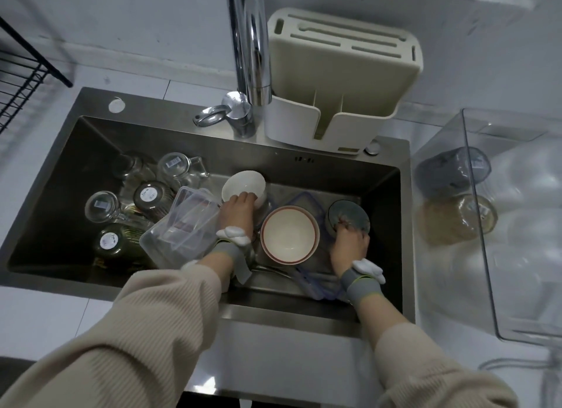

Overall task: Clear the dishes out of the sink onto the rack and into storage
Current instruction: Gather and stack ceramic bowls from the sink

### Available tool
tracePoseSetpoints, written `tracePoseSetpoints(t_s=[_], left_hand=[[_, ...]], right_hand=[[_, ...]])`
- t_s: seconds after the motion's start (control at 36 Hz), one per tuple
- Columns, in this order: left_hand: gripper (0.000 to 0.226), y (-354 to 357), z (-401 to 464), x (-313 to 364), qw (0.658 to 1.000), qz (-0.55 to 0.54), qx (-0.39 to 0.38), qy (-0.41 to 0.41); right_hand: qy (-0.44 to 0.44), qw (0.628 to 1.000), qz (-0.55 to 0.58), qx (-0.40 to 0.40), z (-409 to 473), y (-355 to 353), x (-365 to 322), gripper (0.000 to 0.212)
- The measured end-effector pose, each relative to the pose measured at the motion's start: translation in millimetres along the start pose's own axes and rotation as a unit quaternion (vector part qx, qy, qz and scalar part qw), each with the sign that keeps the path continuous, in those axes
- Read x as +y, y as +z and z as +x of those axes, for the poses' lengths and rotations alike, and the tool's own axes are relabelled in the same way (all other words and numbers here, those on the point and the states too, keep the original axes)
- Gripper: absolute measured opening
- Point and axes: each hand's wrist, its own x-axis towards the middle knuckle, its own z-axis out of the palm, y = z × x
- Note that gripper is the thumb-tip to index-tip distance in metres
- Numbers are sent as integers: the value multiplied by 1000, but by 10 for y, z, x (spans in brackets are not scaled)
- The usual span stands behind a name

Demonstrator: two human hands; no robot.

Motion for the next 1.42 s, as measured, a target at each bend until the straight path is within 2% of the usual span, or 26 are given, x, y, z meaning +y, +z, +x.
tracePoseSetpoints(t_s=[0.08, 0.14, 0.22, 0.28, 0.33, 0.42, 0.47, 0.58, 0.69, 0.83, 0.94, 1.03, 1.08, 1.19, 1.28, 1.33, 1.42], left_hand=[[21, -85, -84, 77, 995, -57, 83, 9], [21, -169, -162, 169, 986, -63, 147, 42], [5, -287, -259, 341, 970, -66, 220, 79], [8, -339, -321, 458, 964, -61, 231, 113], [1, -346, -399, 534, 955, -40, 229, 184], [20, -298, -515, 551, 939, 10, 200, 279], [24, -244, -579, 528, 931, 36, 181, 314], [16, -198, -680, 471, 934, 61, 144, 321], [29, -209, -715, 437, 931, 87, 107, 339], [39, -275, -721, 459, 925, 106, 61, 359], [37, -309, -743, 498, 918, 122, 15, 378], [18, -306, -758, 506, 906, 142, 5, 398], [12, -290, -754, 496, 905, 142, 1, 401], [33, -240, -751, 495, 909, 167, -28, 381], [30, -229, -751, 494, 922, 136, -37, 362], [23, -188, -728, 493, 926, 105, -81, 353], [28, -56, -641, 478, 932, 115, -149, 309]], right_hand=[[3, 1000, -3, -6, 35, -1, -4, 33], [4, 1000, -4, -8, 53, -4, -14, 33], [6, 1000, -1, -19, 69, -23, -30, 32], [-2, 1000, 1, -27, 74, -34, -48, 33], [-8, 999, 4, -34, 70, -50, -61, 35], [-8, 999, 10, -38, 61, -78, -65, 36], [-7, 999, 19, -35, 63, -86, -57, 36], [-3, 999, 36, -28, 51, -106, -52, 34], [4, 998, 60, 0, 2, -113, -86, 31], [-14, 995, 88, 44, -70, -164, -152, 45], [-48, 990, 98, 84, -131, -253, -202, 48], [-47, 986, 113, 110, -186, -325, -229, 45], [-51, 982, 123, 130, -226, -370, -240, 43], [-69, 973, 145, 163, -336, -443, -272, 44], [-101, 968, 141, 179, -444, -493, -303, 41], [-135, 960, 141, 201, -510, -521, -308, 36], [-188, 946, 130, 230, -586, -535, -318, 28]])
